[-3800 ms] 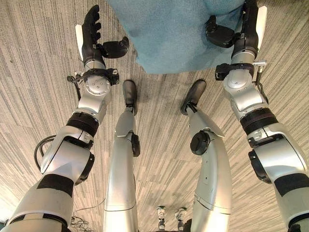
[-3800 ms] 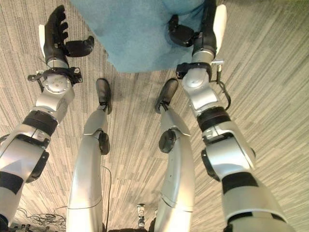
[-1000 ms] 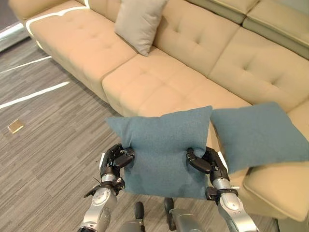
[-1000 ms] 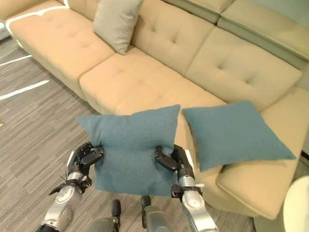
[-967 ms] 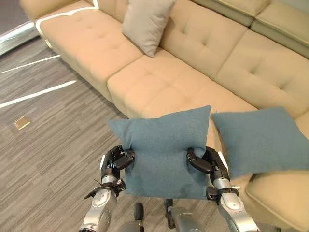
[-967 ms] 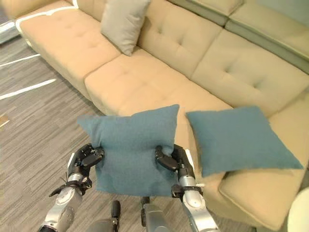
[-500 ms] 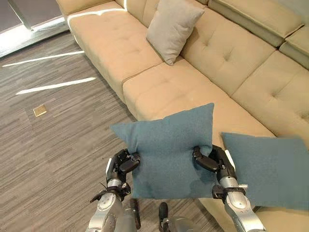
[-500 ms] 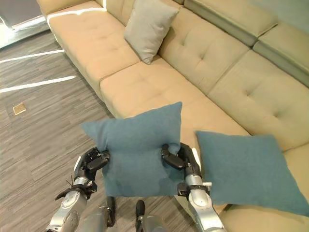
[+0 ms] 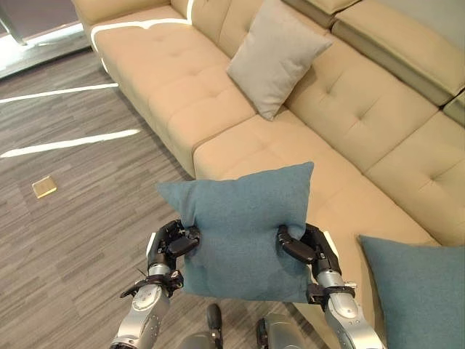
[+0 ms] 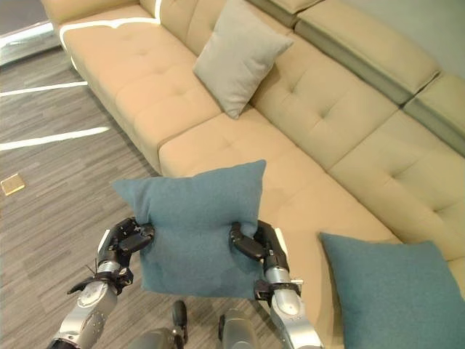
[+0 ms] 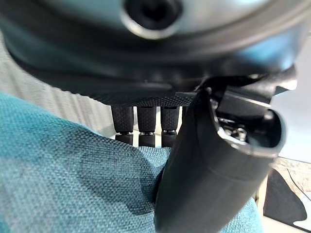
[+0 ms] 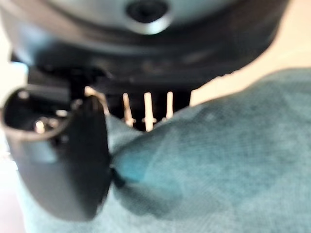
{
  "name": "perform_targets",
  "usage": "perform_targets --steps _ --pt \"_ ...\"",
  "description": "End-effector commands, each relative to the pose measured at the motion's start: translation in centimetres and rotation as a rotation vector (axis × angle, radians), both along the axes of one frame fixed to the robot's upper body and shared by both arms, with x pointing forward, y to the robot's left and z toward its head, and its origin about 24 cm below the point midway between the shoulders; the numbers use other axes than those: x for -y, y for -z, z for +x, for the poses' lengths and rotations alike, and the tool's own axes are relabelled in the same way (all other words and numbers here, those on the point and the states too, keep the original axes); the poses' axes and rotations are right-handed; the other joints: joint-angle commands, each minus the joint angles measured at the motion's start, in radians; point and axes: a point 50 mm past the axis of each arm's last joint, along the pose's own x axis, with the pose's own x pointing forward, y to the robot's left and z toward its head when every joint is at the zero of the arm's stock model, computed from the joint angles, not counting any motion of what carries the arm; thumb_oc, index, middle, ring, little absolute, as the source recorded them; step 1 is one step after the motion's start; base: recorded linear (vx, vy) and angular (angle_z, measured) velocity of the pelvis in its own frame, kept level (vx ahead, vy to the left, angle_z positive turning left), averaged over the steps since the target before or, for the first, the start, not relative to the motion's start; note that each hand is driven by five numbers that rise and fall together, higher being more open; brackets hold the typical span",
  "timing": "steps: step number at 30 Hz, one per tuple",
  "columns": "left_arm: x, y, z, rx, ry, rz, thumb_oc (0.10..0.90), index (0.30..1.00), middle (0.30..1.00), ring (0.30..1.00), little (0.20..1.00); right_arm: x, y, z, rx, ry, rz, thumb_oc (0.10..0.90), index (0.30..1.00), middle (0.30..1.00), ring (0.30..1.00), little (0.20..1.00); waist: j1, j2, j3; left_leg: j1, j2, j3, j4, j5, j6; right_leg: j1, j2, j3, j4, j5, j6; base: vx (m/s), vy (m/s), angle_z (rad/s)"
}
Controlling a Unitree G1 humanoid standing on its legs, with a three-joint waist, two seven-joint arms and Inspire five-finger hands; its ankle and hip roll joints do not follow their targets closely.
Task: Pick up all the scattered cushions and arrange them neatly on the sofa.
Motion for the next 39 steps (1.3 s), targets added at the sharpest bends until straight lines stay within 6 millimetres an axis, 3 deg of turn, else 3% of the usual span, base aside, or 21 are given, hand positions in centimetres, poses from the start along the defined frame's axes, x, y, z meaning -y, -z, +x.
perform_targets --steps 1,3,5,9,10,11,13,15,16,19,21,22,25,32,34,35,36,37,39 --pt "5.4 -4.4 1.2 0.280 0.246 -0.085 0.400 0.300 0.300 0.300 0.300 -1.7 -7.2 2.8 0.400 -0.076 0.103 0.400 0.300 0.300 0.300 0.300 -0.026 -0.021 -0.088 -0.044 0.043 -0.012 0.095 -0.138 -0.074 0.070 0.009 -0.084 -0.278 0.225 0.042 0.24 -0.046 -0.23" --pt "5.3 -4.4 1.2 0.287 0.249 -0.096 0.400 0.300 0.300 0.300 0.300 -1.5 -7.1 2.8 0.395 -0.075 0.104 0.400 0.300 0.300 0.300 0.300 -0.027 -0.038 -0.095 -0.017 0.025 -0.001 0.110 -0.171 -0.082 0.096 0.001 -0.140 -0.380 0.248 0.049 0.26 -0.059 0.02" --pt "5.6 -4.1 0.8 0.278 0.259 -0.100 0.400 0.300 0.300 0.300 0.300 -1.2 -6.8 2.5 0.386 -0.069 0.095 0.400 0.300 0.300 0.300 0.300 -0.030 -0.038 -0.107 0.013 0.017 0.006 0.131 -0.202 -0.091 0.141 0.024 -0.107 -0.401 0.252 0.036 0.28 -0.058 0.03" --pt "5.9 -3.9 0.6 0.275 0.267 -0.116 0.400 0.300 0.300 0.300 0.300 -0.7 -6.7 2.2 0.384 -0.054 0.088 0.400 0.300 0.300 0.300 0.300 -0.041 -0.041 -0.132 0.007 0.029 0.025 0.218 -0.228 -0.124 0.199 0.027 -0.113 -0.450 0.249 0.019 0.15 -0.058 0.05" --pt "5.9 -3.9 0.6 0.275 0.271 -0.116 0.400 0.300 0.300 0.300 0.300 -0.5 -6.7 2.1 0.383 -0.050 0.085 0.400 0.300 0.300 0.300 0.300 -0.043 -0.041 -0.135 -0.008 0.042 0.032 0.285 -0.216 -0.143 0.218 0.030 -0.111 -0.460 0.246 0.013 0.23 -0.165 -0.14" --pt "6.1 -4.0 0.5 0.280 0.278 -0.120 0.400 0.300 0.300 0.300 0.300 0.2 -6.6 1.9 0.377 -0.037 0.073 0.400 0.300 0.300 0.300 0.300 -0.032 -0.040 -0.120 -0.106 0.092 0.027 0.559 -0.147 -0.197 0.281 0.053 -0.093 -0.476 0.220 -0.029 0.17 -0.144 -0.12" --pt "6.2 -3.9 0.4 0.275 0.276 -0.126 0.400 0.300 0.300 0.300 0.300 0.3 -6.6 1.9 0.372 -0.036 0.076 0.400 0.300 0.300 0.300 0.300 -0.029 -0.041 -0.115 -0.131 0.100 0.021 0.570 -0.152 -0.189 0.287 0.058 -0.083 -0.474 0.212 -0.035 0.11 -0.038 -0.58" --pt "6.0 -3.8 0.3 0.267 0.274 -0.111 0.400 0.300 0.300 0.300 0.300 0.4 -6.3 1.8 0.360 -0.034 0.073 0.400 0.300 0.300 0.300 0.300 -0.014 -0.052 -0.114 -0.163 0.087 -0.046 0.432 -0.197 -0.154 0.312 0.060 -0.022 -0.486 0.201 -0.026 0.18 0.083 -0.60" --pt "6.0 -3.8 0.3 0.271 0.271 -0.114 0.400 0.300 0.300 0.300 0.300 0.4 -6.2 1.9 0.351 -0.028 0.072 0.400 0.300 0.300 0.300 0.300 0.003 -0.048 -0.106 -0.185 0.069 -0.121 0.306 -0.143 -0.160 0.328 0.073 0.011 -0.497 0.200 -0.026 0.16 0.091 -0.68" --pt "5.9 -4.6 0.7 0.308 0.258 -0.117 0.400 0.300 0.300 0.300 0.300 0.4 -6.2 2.2 0.356 -0.021 0.061 0.400 0.300 0.300 0.300 0.300 0.034 -0.039 -0.090 -0.216 0.016 -0.273 0.199 -0.071 -0.172 0.338 0.101 0.073 -0.514 0.203 -0.026 0.08 0.043 -1.17" --pt "5.8 -4.8 0.9 0.320 0.256 -0.111 0.400 0.300 0.300 0.300 0.300 0.3 -6.3 2.4 0.362 -0.020 0.058 0.400 0.300 0.300 0.300 0.300 0.041 -0.037 -0.084 -0.225 0.000 -0.303 0.196 -0.062 -0.170 0.342 0.108 0.095 -0.517 0.205 -0.027 0.06 0.059 -0.86" --pt "5.8 -4.8 0.8 0.325 0.264 -0.109 0.400 0.300 0.300 0.300 0.300 0.3 -6.3 2.4 0.361 -0.026 0.052 0.400 0.300 0.300 0.300 0.300 0.040 -0.019 -0.098 -0.178 0.010 -0.323 0.124 -0.055 -0.164 0.344 0.120 0.120 -0.520 0.199 -0.020 0.12 0.162 -0.91" --pt "5.8 -4.7 0.7 0.321 0.271 -0.101 0.400 0.300 0.300 0.300 0.300 0.4 -6.1 2.3 0.354 -0.024 0.052 0.400 0.300 0.300 0.300 0.300 0.038 -0.016 -0.111 -0.160 0.010 -0.312 0.116 -0.051 -0.159 0.344 0.111 0.143 -0.514 0.196 -0.014 0.09 0.134 -0.69" --pt "4.9 -5.2 0.9 0.338 0.260 -0.072 0.400 0.300 0.300 0.300 0.300 -0.3 -6.5 2.5 0.367 -0.042 0.055 0.400 0.300 0.300 0.300 0.300 0.035 -0.012 -0.130 -0.108 0.029 -0.181 0.075 -0.070 -0.117 0.284 0.082 0.224 -0.444 0.199 0.036 0.07 0.180 -0.67" --pt "4.5 -5.5 1.0 0.352 0.246 -0.055 0.400 0.300 0.300 0.300 0.300 -0.7 -7.0 2.9 0.391 -0.045 0.050 0.400 0.300 0.300 0.300 0.300 0.041 -0.014 -0.124 -0.106 0.036 -0.147 0.069 -0.073 -0.108 0.250 0.077 0.220 -0.409 0.207 0.056 -0.03 0.079 -0.95" --pt "4.1 -5.8 1.2 0.363 0.225 -0.040 0.400 0.300 0.300 0.300 0.300 -1.1 -7.2 3.2 0.406 -0.049 0.050 0.400 0.300 0.300 0.300 0.300 0.056 -0.013 -0.115 -0.104 0.043 -0.119 0.069 -0.079 -0.106 0.223 0.060 0.177 -0.391 0.214 0.067 -0.06 0.000 -0.75" --pt "3.4 -6.3 1.5 0.390 0.189 -0.030 0.400 0.300 0.300 0.300 0.300 -1.4 -7.6 3.6 0.424 -0.046 0.041 0.400 0.300 0.300 0.300 0.300 0.081 -0.002 -0.108 -0.095 0.065 -0.080 0.057 -0.082 -0.110 0.201 -0.017 0.001 -0.384 0.228 0.074 -0.05 -0.010 -1.15" --pt "3.3 -6.5 1.6 0.398 0.186 -0.024 0.400 0.300 0.300 0.300 0.300 -1.4 -7.6 3.7 0.427 -0.042 0.033 0.400 0.300 0.300 0.300 0.300 0.084 0.001 -0.114 -0.093 0.070 -0.067 0.047 -0.079 -0.111 0.205 -0.041 -0.054 -0.401 0.233 0.071 -0.01 -0.035 -1.40" --pt "3.2 -6.6 1.6 0.404 0.182 -0.016 0.400 0.300 0.300 0.300 0.300 -1.4 -7.7 3.6 0.430 -0.040 0.026 0.400 0.300 0.300 0.300 0.300 0.079 0.002 -0.117 -0.080 0.067 -0.063 0.032 -0.079 -0.110 0.220 -0.049 -0.076 -0.424 0.235 0.069 0.06 0.000 -0.82"
